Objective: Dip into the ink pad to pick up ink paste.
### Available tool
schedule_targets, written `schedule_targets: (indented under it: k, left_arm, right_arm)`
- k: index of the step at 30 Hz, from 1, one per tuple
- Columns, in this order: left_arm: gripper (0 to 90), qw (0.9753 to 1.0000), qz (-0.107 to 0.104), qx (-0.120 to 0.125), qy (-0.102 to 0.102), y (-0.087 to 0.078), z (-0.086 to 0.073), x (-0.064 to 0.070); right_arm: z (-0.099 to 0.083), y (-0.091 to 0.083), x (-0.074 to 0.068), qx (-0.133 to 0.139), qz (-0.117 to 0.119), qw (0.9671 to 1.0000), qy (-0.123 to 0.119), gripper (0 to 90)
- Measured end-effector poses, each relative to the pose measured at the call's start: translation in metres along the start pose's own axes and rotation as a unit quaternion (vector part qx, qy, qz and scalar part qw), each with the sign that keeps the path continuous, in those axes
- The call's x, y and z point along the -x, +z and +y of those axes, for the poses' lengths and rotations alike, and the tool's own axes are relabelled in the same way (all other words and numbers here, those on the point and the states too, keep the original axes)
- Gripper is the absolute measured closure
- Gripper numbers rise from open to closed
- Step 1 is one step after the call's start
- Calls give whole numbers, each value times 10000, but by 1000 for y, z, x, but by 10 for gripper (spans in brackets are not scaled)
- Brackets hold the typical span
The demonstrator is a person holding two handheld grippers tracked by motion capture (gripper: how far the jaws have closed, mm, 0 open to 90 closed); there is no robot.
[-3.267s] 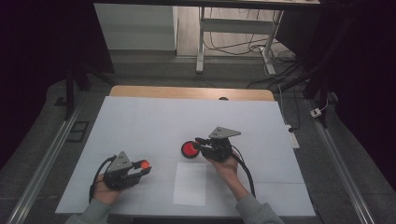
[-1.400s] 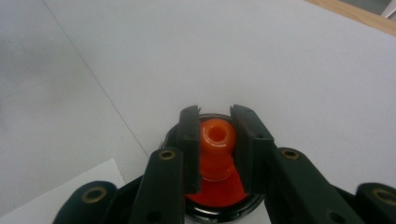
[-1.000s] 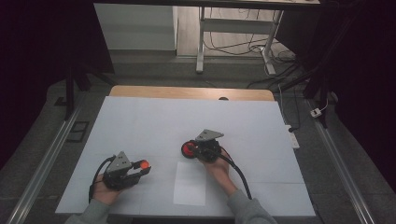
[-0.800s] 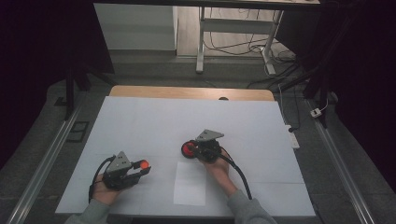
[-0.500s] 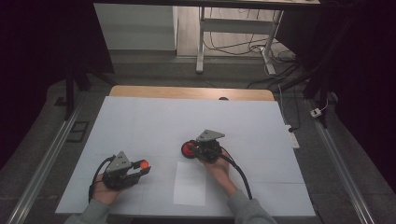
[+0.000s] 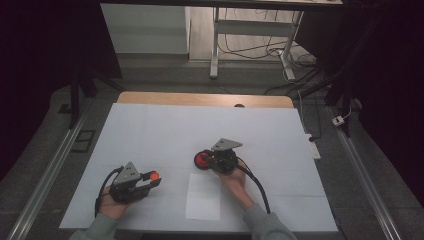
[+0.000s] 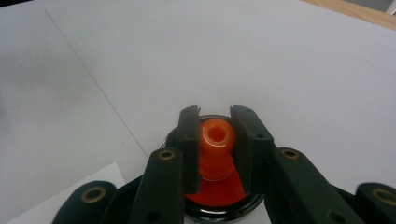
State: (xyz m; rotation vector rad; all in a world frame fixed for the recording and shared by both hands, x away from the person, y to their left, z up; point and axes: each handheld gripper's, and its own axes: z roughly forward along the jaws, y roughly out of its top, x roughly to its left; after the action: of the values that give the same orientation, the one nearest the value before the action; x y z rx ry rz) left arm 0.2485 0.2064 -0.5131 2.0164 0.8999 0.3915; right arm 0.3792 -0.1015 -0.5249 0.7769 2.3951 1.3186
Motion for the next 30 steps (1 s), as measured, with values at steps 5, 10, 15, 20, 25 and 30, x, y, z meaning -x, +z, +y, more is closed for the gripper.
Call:
schedule_targets:
  k: [5, 10, 15, 20, 25, 30]
  left_arm:
    - [648, 10000, 1, 2, 0, 0, 0, 0]
    - [648, 10000, 2, 3, 7, 0, 0, 0]
    - [647, 10000, -1, -19, 8, 1, 0, 0]
    - [647, 10000, 7, -23, 0, 1, 0, -1]
    - [647, 10000, 1, -26, -8, 1, -1, -1]
    - [647, 10000, 3, -16, -12, 0, -1, -2]
  right_arm:
    - [10, -13, -1, 443, -22, 9990, 37, 727]
    - [16, -23, 0, 659, 19, 9978, 97, 727]
    - [15, -21, 3, 625, 37, 9979, 140, 726]
    - [11, -12, 5, 447, 53, 9989, 103, 726]
    - [9, -8, 6, 341, 71, 9993, 93, 726]
    - [8, -6, 5, 295, 96, 9995, 85, 726]
